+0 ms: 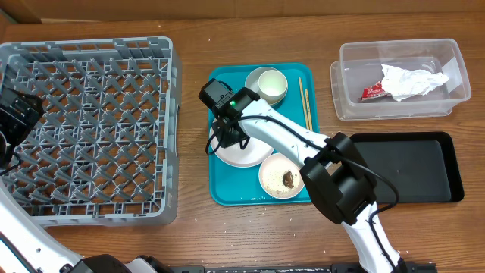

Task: Sort waste into correct bins and load items into the dishwasher

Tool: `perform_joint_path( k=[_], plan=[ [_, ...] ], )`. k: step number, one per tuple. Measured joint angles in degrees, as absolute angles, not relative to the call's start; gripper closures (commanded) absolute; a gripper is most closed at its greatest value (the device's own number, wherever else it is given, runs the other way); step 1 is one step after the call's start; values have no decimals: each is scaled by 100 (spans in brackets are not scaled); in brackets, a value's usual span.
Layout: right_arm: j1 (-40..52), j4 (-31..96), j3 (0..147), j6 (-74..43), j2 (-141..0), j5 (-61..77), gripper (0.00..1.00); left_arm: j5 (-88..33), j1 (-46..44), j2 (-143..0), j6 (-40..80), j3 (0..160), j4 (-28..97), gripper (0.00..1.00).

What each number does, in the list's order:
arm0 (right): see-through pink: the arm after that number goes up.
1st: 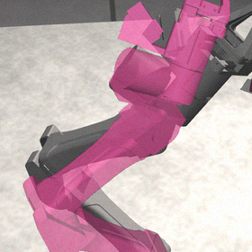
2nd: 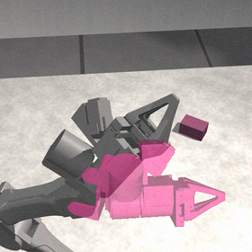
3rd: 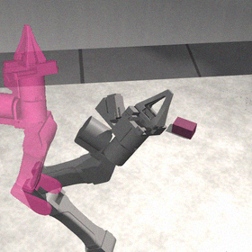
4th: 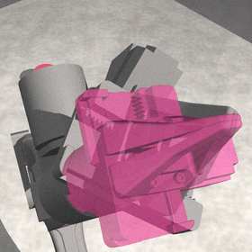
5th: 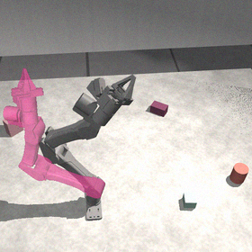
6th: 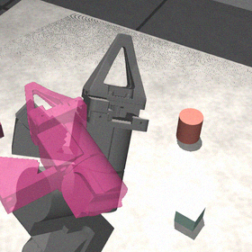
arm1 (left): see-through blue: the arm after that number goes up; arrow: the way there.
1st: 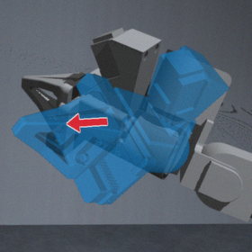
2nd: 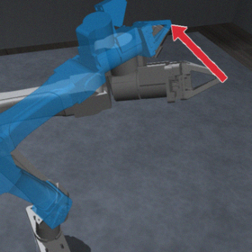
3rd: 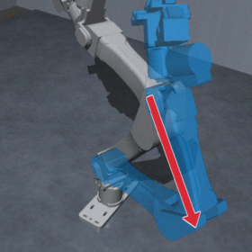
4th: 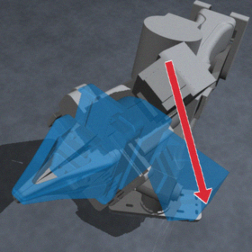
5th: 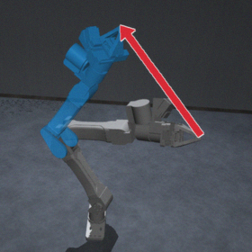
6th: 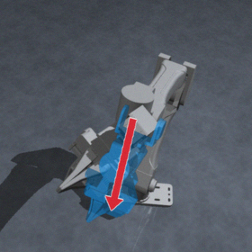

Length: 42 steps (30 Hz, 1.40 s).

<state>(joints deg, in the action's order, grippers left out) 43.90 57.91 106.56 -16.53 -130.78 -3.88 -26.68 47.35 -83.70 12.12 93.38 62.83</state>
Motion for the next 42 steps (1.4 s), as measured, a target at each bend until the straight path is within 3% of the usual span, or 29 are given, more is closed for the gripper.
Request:
perform_joint_path(
  k=[11,18,25,28,31,32,42],
  plan=[
    [3708,6602,11904,-2228,-12326,-626,96,-2668,4735,-8370,1212,9338,6285,0],
    [1695,6663,12374,-2495,-10938,-891,96,-2668,4735,-8370,1212,9338,6285,0],
    [14,6654,12241,-2757,-11115,-607,96,-2668,4735,-8370,1212,9338,6283,0],
    [-270,6523,12084,-2773,-11367,-224,60,-2668,4735,-8370,1212,9338,6283,0],
    [-395,6578,12011,-2842,-11607,8,11,-2668,4735,-8370,1212,9338,6283,0],
    [-405,6604,11985,-2851,-11655,84,0,-2668,4735,-8370,1212,9338,6283,0],
    [-399,6759,11950,-2976,-11373,386,0,-2668,4735,-8370,1212,9338,6285,0]
  ],
)
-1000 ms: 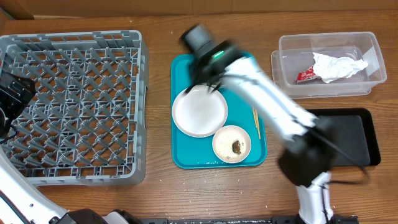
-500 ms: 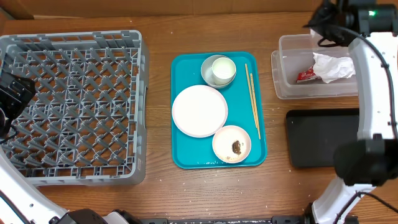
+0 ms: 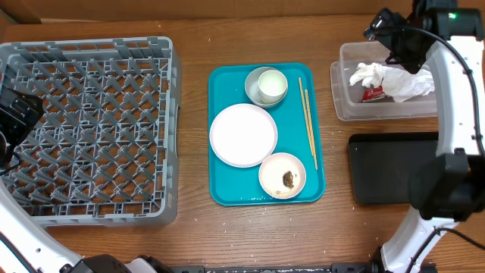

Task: Sort waste into correct bins and load items into the dishwasher

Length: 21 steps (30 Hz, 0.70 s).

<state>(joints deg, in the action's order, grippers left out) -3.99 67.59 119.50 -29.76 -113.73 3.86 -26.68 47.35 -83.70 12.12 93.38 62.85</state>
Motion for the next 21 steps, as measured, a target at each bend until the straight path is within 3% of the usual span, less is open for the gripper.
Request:
perform_joint_path(
  k=[10,17,21],
  plan=[
    [-329,6772,11996,-3000,-9821,1496,0,-2668,4735,-8370,1212,9338,6283,0],
    [3,6938,11998,-3002,-9926,1953,0,-2668,4735,-8370,1212,9338,6283,0],
    [-401,6829,11981,-3000,-9929,1970,0,-2668,4735,-8370,1212,9338,6285,0]
  ],
)
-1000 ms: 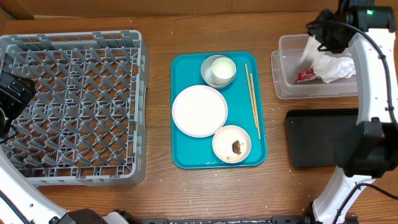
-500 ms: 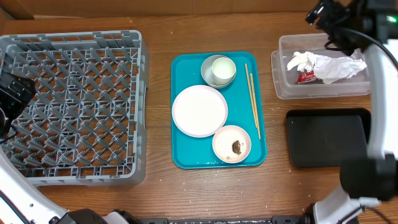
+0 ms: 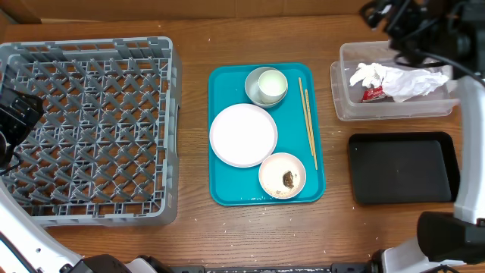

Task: Sort waste into correct bins and load items into the dishwasher

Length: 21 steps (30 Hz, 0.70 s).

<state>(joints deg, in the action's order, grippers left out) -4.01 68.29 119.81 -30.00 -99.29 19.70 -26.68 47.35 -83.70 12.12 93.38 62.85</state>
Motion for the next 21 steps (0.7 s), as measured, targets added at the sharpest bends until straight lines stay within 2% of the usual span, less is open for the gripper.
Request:
perform_joint_path(
  k=[9,16,21],
  plan=[
    [-1953,7013,11981,-3002,-9926,1907,0,-2668,4735,-8370,1212,9338,6283,0],
    [-2095,7015,11981,-3002,-9926,1911,0,-2679,4735,-8370,1238,9338,6285,0],
    [-2095,7013,11981,-3002,-9926,1909,0,-3402,4729,-8370,1973,9338,6591,0]
  ],
)
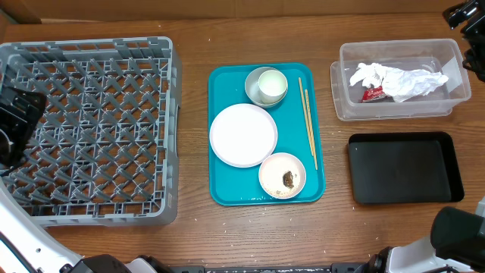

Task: Sort waste into correct bins and load items into the dishwasher

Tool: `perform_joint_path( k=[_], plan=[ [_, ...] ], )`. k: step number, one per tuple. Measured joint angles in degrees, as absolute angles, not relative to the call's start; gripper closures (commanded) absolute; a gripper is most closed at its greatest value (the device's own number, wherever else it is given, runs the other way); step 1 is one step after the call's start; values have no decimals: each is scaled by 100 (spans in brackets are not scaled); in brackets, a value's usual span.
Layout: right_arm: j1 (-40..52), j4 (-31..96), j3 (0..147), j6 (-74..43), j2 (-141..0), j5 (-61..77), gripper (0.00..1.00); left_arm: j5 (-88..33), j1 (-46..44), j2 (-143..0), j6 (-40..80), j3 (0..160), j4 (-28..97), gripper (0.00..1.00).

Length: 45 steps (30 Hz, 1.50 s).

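Observation:
A teal tray [226, 178] in the middle carries a white plate [243, 135], a white cup in a bowl [267, 84], a small bowl with a brown food scrap [283, 175] and a pair of chopsticks [307, 121]. At far right, a clear bin [394, 48] holds crumpled white paper [402, 79] and a red wrapper [371, 93]. The grey dishwasher rack [98, 129] on the left has no dishes in it. My right gripper [464, 14] shows only as a black part in the top right corner. My left gripper [17, 120] is a dark block at the rack's left edge. The jaws of both are hidden.
A black tray bin [404, 168] lies below the clear bin, with nothing in it. Bare wooden table runs between the rack and the teal tray and along the front edge.
My right arm was over the clear bin's far left corner and is now drawn back to the top right corner, mostly out of frame. The left arm shifted slightly. Nothing on the table moved.
First my right gripper was down at the white plate's left edge, and the clear bin held one lump of paper. Then it was above the bin, with more white paper at the bin's left end. It stayed there a moment and is now withdrawn.

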<state>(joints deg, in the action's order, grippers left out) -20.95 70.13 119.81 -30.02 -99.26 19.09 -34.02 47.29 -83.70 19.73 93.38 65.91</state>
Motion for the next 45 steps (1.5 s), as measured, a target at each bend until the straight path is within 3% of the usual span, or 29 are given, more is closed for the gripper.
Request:
perform_joint_path(
  k=[6,13,20,25,32,40,41,44,45],
  plan=[
    [-2097,7013,11981,-3000,-9926,1909,0,-4611,4125,-8370,2399,9338,6681,0],
    [-2097,7015,11981,-3002,-9926,1911,0,-4737,1363,-8370,2156,9338,6364,0],
    [-2097,7022,11981,-3000,-9926,1911,0,-3704,-838,-8399,1942,9349,5183,0],
    [-2097,7019,11981,-3002,-9926,1911,0,-2377,-2128,-8995,1890,9795,5568,0],
    [-2097,7017,11981,-3004,-9926,1914,0,-958,-2552,-11260,1223,12422,7662,0],
    [-2097,7019,11981,-3002,-9926,1914,0,-115,-2856,-12411,405,12975,6724,3],
    [-2097,7019,11981,-3002,-9926,1914,0,-78,-2950,-12556,368,12980,6602,5],
    [-2097,7019,11981,-3000,-9926,1914,0,-34,-3181,-12877,252,12980,6414,30],
    [-2097,7017,11981,-3002,-9926,1909,0,-23,-3256,-12975,248,12982,6324,31]
  ],
)
